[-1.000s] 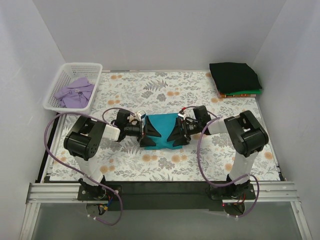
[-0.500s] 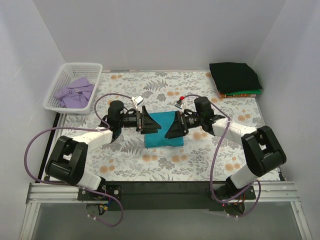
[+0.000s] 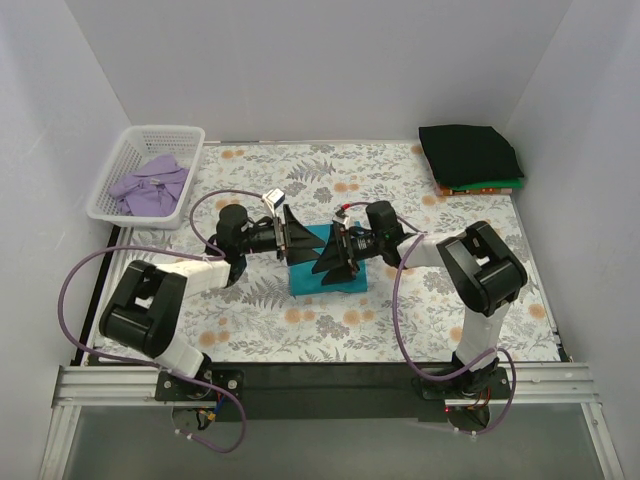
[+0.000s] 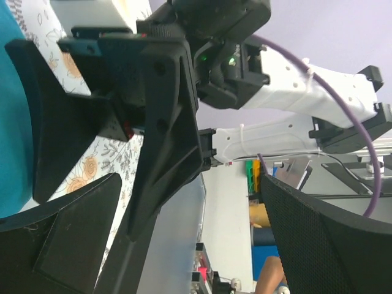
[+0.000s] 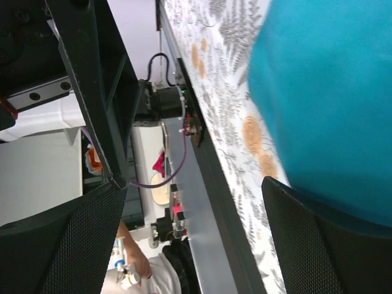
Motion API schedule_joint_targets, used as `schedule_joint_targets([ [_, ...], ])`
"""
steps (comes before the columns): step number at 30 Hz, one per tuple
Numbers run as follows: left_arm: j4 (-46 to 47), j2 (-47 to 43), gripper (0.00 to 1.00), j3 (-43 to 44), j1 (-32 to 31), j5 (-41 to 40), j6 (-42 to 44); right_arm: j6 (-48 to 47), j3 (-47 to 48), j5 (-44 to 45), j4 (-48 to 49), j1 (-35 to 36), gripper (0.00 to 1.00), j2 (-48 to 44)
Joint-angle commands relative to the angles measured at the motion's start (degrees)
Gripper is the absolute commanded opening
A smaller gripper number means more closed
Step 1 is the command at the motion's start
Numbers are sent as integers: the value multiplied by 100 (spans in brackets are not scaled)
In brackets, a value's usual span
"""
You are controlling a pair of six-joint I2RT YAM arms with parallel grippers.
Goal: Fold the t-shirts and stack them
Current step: Fold the tshirt
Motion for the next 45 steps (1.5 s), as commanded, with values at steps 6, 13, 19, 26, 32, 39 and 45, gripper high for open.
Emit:
schedule_joint_targets([
  [6, -245, -617, 98, -87, 317, -63, 185, 696, 99, 189, 1060, 226, 98, 129],
  [13, -411, -687, 98, -193, 352, -45, 175, 389, -104, 418, 1060, 95, 98, 1316],
  [19, -395, -714, 98, -474, 378, -19, 150, 555, 150, 251, 1068, 121, 98, 957],
  [26, -173, -705, 98, -465, 396, -124, 17, 486, -42, -259, 1016, 7, 98, -404],
  [32, -218, -152, 98, -632, 343, -256, 211, -241, -955, -505, 674, -449, 98, -670],
  [39, -763, 717, 98, -536, 352, -476, 773, -1191, -1045, -268, -301, -793, 98, -240],
  [45, -1395, 1202, 97, -150, 553, -406, 1185, -1833, -747, -92, -1258, -1258, 98, 51],
])
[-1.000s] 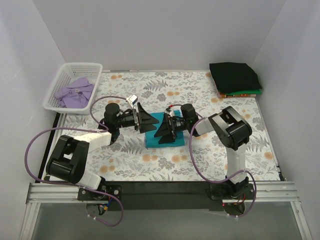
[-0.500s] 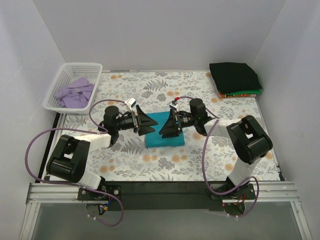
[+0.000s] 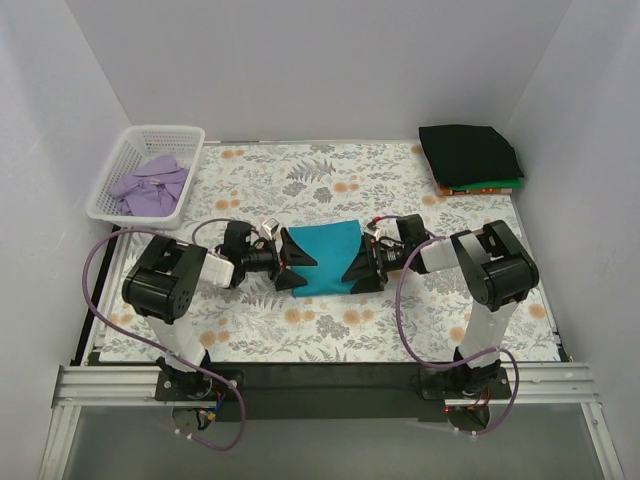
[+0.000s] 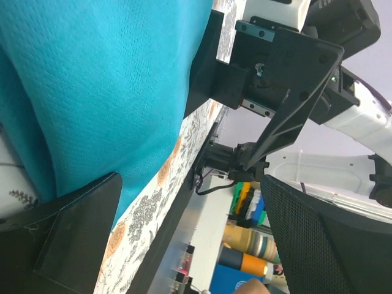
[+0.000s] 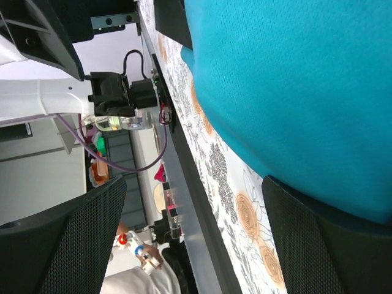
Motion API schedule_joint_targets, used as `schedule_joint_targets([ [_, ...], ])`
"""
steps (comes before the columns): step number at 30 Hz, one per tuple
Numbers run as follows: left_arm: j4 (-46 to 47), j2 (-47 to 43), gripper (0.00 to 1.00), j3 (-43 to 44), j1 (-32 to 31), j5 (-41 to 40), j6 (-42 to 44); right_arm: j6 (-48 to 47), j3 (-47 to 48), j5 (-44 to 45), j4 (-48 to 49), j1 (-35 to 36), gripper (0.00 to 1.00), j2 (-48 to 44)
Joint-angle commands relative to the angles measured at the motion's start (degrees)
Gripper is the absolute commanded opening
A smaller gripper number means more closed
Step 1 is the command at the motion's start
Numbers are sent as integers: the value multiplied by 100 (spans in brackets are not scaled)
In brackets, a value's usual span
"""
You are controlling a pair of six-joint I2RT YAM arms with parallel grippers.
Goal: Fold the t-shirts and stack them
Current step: Fold the tshirt
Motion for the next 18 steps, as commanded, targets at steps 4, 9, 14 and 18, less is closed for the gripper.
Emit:
schedule_joint_targets([
  [4, -1485, -708, 98, 514, 349, 82, 1285, -1482, 536, 299, -1984, -356, 98, -510],
  [9, -2539, -1989, 98, 988, 350, -285, 2155, -1816, 993, 614, -2600, -470, 98, -1679],
  [14, -4181, -2493, 93, 2024, -746, -2076, 5232, -2897, 1442, 2480, -3716, -620, 98, -2452],
  [18, -4632, -2346, 57, 2394, -1995, -3343, 6759, -2916, 881, 3481, -3814, -927, 98, -2901],
])
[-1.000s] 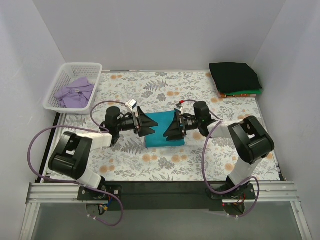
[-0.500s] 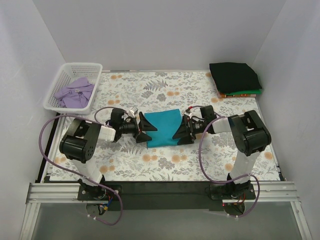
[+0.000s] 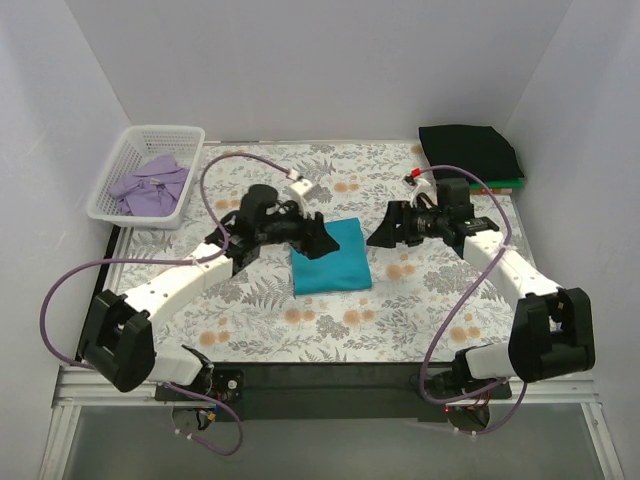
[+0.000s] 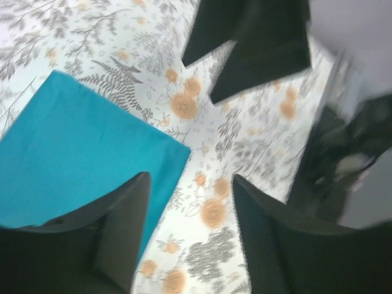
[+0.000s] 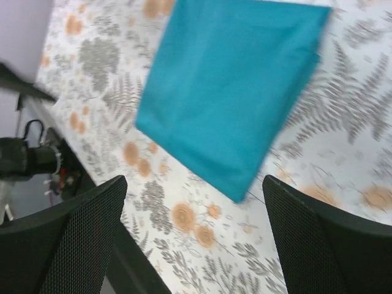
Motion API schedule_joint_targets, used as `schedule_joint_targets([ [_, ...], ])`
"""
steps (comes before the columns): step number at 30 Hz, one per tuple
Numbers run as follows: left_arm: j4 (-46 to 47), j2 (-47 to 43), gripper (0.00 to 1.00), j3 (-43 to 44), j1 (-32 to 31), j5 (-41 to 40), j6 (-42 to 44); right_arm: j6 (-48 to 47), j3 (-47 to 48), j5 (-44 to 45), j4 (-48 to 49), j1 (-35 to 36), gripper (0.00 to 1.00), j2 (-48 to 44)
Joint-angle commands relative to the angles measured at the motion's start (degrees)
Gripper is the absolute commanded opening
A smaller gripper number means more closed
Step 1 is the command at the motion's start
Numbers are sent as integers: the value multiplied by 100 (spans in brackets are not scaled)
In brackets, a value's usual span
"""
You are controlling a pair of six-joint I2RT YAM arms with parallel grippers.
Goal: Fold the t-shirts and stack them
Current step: Fold the tshirt, then neatly place the folded tshirt to the corner
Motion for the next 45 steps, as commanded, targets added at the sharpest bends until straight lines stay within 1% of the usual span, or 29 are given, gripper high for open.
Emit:
schedule_joint_targets([
  [1, -1107, 189, 51, 297, -1105, -1506, 2293, -326, -414, 1046, -603, -418, 98, -207],
  [2, -1168, 311, 47, 367, -1275, -1961, 2505, -256, -467, 915, -559, -524, 98, -277],
  [3, -1195, 547, 40, 525, -1442, -2139, 2942, -177, -589, 809, -507, -630, 98, -295],
  [4, -1187, 663, 39, 570, -1748, -2350, 3094, 50, -651, 678, -376, -822, 98, -322],
  [5, -1117, 769, 38, 605, -1890, -2613, 3296, 157, -713, 624, -322, -902, 98, -330],
  [6, -1047, 978, 37, 579, -2205, -2790, 3637, 254, -783, 545, -200, -973, 98, -331],
  [8, -767, 1190, 34, 492, -2444, -3001, 3964, 605, -959, 544, -102, -1149, 98, -305],
  [9, -686, 1426, 32, 465, -2559, -3237, 4070, 746, -986, 588, -93, -1184, 98, -269],
  [10, -616, 1542, 30, 439, -2725, -3266, 4271, 1008, -1056, 632, -76, -1237, 98, -191],
  [11, -459, 1647, 30, 430, -2788, -3310, 4343, 1150, -1100, 676, -67, -1255, 98, -146],
  [12, -361, 1823, 29, 430, -2840, -3528, 4404, 1221, -1135, 685, -14, -1263, 98, -129],
  [17, 174, 2255, 25, 368, -2999, -3679, 4809, 1713, -1696, 588, 442, -1255, 98, -163],
  [22, 176, 2527, 25, 429, -3034, -3390, 4774, 1942, -1874, 501, 716, -1255, 98, -94],
  [25, 176, 2676, 25, 491, -3069, -3345, 4739, 1977, -1856, 465, 760, -1255, 98, 29],
  [26, 332, 2729, 25, 508, -3061, -3380, 4704, 1986, -1839, 439, 760, -1255, 98, 73],
  [30, 466, 2870, 23, 553, -3069, -3345, 4616, 2056, -1838, 377, 777, -1255, 98, 214],
  [31, 475, 2879, 22, 579, -3061, -3154, 4581, 2091, -1847, 386, 777, -1255, 98, 275],
  [35, 440, 2879, 22, 640, -3061, -2932, 4405, 2249, -1874, 264, 882, -1237, 98, 451],
  [36, 431, 2905, 21, 649, -3061, -2941, 4379, 2276, -1874, 237, 961, -1211, 98, 478],
  [38, 439, 2958, 14, 658, -3061, -2976, 4343, 2311, -1874, 228, 1023, -1167, 98, 574],
  [40, 474, 2958, 3, 632, -3052, -3011, 4239, 2320, -1891, 211, 1084, -1097, 98, 636],
  [41, 475, 2932, 0, 623, -3034, -2985, 4186, 2320, -1900, 202, 1102, -1070, 98, 654],
  [45, 457, 2800, 0, 675, -2955, -2836, 3949, 2346, -1944, 193, 1445, -930, 98, 768],
])
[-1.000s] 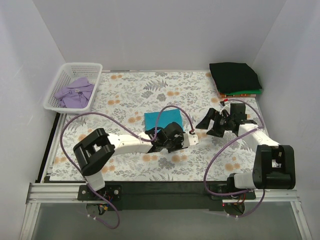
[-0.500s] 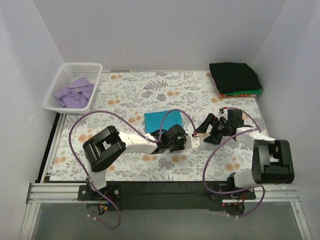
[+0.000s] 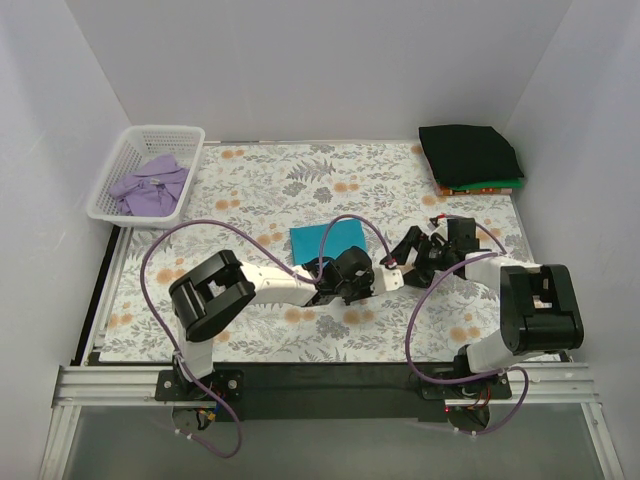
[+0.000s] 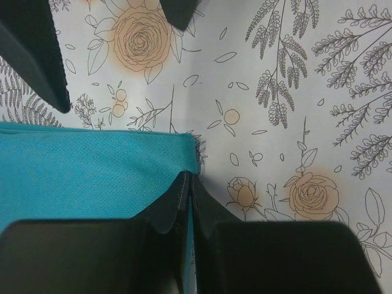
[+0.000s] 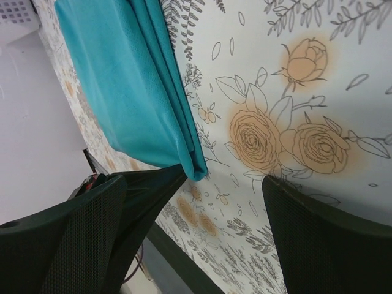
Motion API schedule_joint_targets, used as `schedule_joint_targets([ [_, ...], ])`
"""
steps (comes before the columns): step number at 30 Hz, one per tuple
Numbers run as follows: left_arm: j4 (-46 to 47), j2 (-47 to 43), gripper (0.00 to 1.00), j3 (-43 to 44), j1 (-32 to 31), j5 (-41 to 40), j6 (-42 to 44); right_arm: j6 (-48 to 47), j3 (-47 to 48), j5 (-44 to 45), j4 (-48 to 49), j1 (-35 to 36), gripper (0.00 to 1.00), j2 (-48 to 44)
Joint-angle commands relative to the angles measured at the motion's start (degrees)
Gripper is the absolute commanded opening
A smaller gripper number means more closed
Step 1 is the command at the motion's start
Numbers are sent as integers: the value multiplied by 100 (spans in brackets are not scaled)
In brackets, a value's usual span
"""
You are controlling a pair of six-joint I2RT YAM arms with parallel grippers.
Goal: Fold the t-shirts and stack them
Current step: Neatly place the folded tshirt to the corner
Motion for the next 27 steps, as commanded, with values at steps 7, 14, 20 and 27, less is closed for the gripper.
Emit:
schedule_joint_targets([
  [7, 33, -515, 0, 127, 164, 416, -597, 267, 23, -35, 612, 172, 98, 422],
  [14, 68, -700, 0, 215, 314, 451, -826, 477, 24, -87, 761, 242, 98, 545],
  [20, -2, -648, 0, 487, 428, 547, -966, 890, -46, 27, 1077, 550, 98, 668],
  [27, -134, -647, 0, 698, 525, 723, -1037, 1629, -65, 167, 1692, 884, 95, 993],
])
